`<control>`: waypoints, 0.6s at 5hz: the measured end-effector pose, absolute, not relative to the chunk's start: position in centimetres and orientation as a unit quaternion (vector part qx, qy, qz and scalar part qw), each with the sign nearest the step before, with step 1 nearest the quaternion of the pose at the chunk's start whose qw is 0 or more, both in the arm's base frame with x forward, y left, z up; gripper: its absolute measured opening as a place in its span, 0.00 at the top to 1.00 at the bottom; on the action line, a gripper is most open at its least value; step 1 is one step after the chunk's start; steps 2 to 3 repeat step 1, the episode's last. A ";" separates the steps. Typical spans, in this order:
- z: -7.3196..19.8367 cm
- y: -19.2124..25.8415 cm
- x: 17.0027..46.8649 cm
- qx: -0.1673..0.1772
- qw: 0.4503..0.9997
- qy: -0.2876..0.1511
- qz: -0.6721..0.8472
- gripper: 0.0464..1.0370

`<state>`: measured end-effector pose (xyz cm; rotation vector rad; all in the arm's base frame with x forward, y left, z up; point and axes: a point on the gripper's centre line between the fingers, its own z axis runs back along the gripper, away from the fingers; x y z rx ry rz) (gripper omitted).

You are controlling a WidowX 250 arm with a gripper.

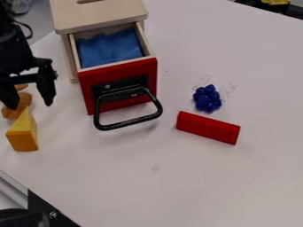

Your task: Move the cheese to the right side of the drawer

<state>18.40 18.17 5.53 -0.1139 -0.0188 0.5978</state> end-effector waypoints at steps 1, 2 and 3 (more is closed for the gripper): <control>8.6 18.4 18.4 -0.048 0.963 -0.034 0.264 0.04; 8.6 18.4 18.4 -0.048 0.963 -0.034 0.264 0.04; 8.6 18.4 18.4 -0.048 0.963 -0.034 0.264 0.04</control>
